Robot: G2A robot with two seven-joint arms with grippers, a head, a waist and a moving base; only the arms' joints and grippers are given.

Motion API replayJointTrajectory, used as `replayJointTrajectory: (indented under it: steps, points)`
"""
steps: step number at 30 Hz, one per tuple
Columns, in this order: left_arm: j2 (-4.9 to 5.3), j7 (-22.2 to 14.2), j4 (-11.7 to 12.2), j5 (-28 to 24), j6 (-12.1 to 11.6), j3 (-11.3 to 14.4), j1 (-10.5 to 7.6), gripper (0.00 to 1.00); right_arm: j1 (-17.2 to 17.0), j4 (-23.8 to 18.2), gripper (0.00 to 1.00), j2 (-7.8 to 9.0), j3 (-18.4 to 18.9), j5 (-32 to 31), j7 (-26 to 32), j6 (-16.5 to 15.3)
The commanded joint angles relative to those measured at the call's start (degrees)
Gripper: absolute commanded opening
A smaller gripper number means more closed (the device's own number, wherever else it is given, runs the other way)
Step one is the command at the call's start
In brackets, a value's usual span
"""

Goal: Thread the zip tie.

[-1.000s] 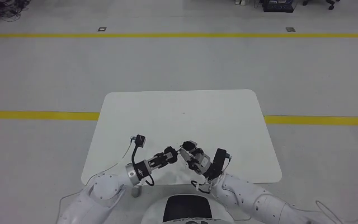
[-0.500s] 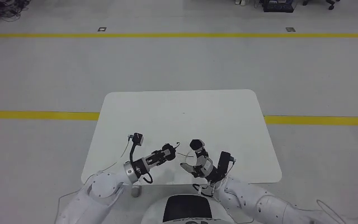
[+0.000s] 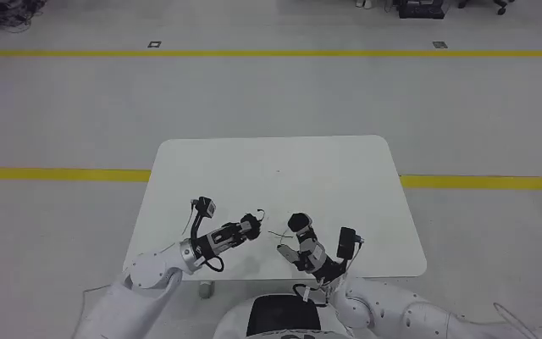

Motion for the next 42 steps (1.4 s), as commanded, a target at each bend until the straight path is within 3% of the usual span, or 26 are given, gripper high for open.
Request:
replayJointTrajectory:
  steps: [1, 5, 9, 19, 25, 30, 33, 36, 39, 42]
  points:
    - [0.03, -1.55, 0.43, -0.87, 0.0, -0.18, -0.29, 0.0, 0.11, -3.09, 1.0, 1.23, -0.01, 3.31, 3.09, 0.0]
    - [0.07, -4.17, 1.39, -3.01, 0.0, -0.83, -0.77, 0.0, 1.27, -7.38, 1.0, 3.48, -0.01, 10.79, 10.76, 0.0]
    - [0.02, -4.6, 1.67, -3.38, 0.0, -1.21, -0.83, 0.0, 2.44, -9.13, 1.0, 4.74, -0.01, 15.93, 15.24, 0.0]
    - [-0.19, -5.52, 1.86, -4.58, 0.0, -2.91, -0.22, 0.0, 3.94, -10.87, 1.0, 6.52, -0.01, 25.08, 25.45, 0.0]
    - [-0.42, -6.02, 1.88, -4.79, 0.0, -3.28, -0.09, 0.0, 4.88, -11.75, 1.0, 6.88, 0.0, 28.8, 28.74, 0.0]
    - [-0.59, -6.44, 1.64, -4.85, 0.0, -3.91, 0.34, 0.0, 4.59, -12.56, 1.0, 7.14, 2.26, 33.76, 34.81, 0.0]
    - [-0.68, -6.84, 1.38, -5.2, 0.0, -4.42, 0.7, 0.0, 3.16, -12.66, 1.0, 7.28, 6.18, 38.42, 41.76, 0.0]
    - [-0.77, -7.5, 1.26, -5.73, 0.0, -5.08, 1.12, 0.0, -0.12, -12.38, 1.0, 7.11, 14.05, 46.03, 53.96, 0.0]
    - [-0.89, -7.96, 1.26, -6.03, 0.0, -5.57, 1.4, 0.0, -5.59, -10.04, 1.0, 5.92, 26.42, 56.09, 70.61, 0.0]
    - [-1.04, -8.25, 1.2, -6.01, 0.0, -5.83, 1.59, 0.0, -12.09, -5.48, 1.0, 2.83, 41.11, 67.14, 91.46, 0.0]
